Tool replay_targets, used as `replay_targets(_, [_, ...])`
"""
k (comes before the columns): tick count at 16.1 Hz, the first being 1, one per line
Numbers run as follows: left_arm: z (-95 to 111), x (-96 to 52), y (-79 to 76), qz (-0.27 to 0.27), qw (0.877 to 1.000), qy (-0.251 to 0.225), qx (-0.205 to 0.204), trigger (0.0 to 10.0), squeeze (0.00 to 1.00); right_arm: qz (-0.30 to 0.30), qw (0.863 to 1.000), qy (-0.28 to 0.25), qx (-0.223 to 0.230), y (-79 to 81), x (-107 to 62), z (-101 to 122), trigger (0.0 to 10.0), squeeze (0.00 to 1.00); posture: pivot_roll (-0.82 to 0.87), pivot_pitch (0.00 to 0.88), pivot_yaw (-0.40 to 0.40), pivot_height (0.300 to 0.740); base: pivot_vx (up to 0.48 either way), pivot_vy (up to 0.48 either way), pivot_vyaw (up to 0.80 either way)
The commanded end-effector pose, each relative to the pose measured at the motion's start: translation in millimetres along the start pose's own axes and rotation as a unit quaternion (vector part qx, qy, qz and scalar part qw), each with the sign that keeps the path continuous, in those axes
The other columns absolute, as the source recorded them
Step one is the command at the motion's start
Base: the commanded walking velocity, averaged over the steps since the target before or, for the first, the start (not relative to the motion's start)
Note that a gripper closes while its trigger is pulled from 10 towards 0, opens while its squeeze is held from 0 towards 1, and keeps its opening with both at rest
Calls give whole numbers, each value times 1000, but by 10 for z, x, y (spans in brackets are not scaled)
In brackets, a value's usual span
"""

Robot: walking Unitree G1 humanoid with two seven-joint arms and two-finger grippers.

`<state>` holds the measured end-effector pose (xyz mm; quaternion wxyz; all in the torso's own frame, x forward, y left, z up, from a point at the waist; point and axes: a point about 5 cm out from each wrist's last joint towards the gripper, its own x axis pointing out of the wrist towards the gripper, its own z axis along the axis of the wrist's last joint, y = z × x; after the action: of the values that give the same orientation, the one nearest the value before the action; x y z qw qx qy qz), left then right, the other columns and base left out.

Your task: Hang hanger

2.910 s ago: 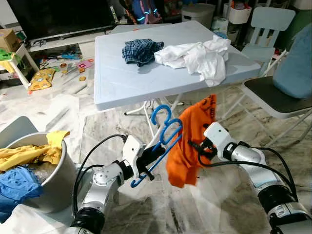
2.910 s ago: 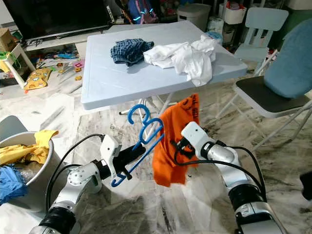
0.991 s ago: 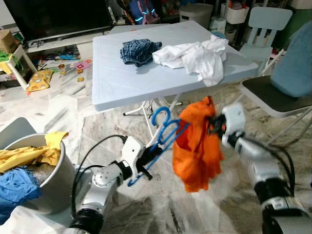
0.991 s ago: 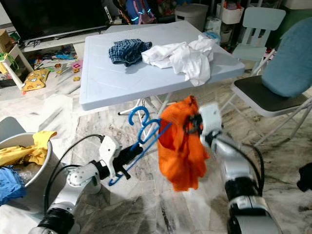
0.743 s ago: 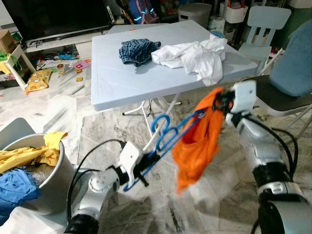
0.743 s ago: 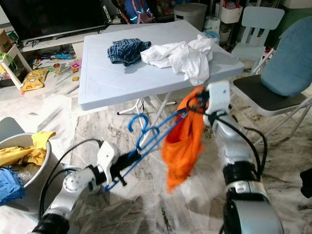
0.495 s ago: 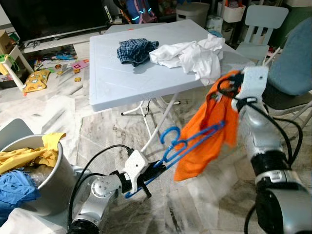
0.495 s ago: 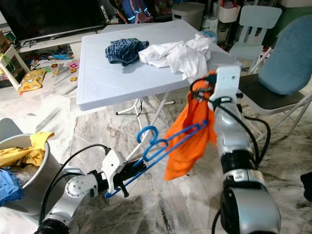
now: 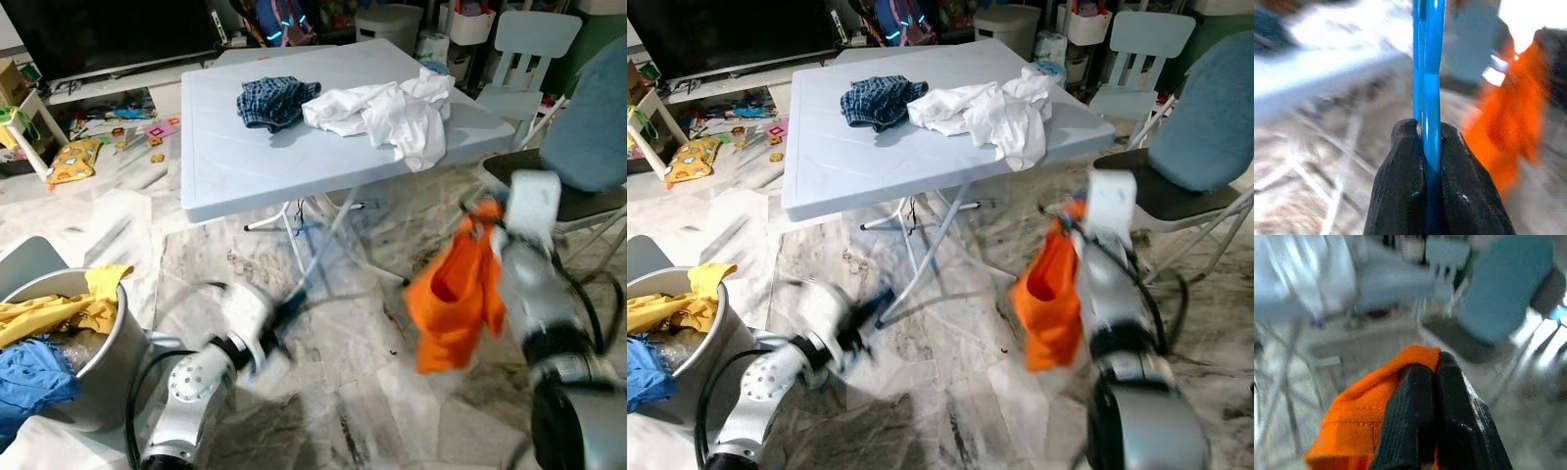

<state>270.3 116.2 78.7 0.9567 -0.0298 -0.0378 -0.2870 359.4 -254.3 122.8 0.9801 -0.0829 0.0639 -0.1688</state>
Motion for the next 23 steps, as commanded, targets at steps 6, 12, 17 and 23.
replay_targets(6, [80,-98,272,183,983,-4,5,10000,0,152,983,-81,56,293,-264,22,0,0,-183,0,55,740,0,0,0])
replay_targets(12, [272,-84,427,249,968,-30,6,10000,0,244,953,-159,84,479,-514,325,0,0,-187,0,75,740,85,0,0])
replay_targets(17, [239,-124,417,270,963,-22,-7,10000,0,286,940,-171,73,547,-643,379,0,0,-186,0,69,740,333,0,0])
replay_targets(23, [291,-67,432,274,961,-29,-13,10000,0,332,925,-180,48,687,-751,430,1765,0,-193,0,73,740,398,0,0])
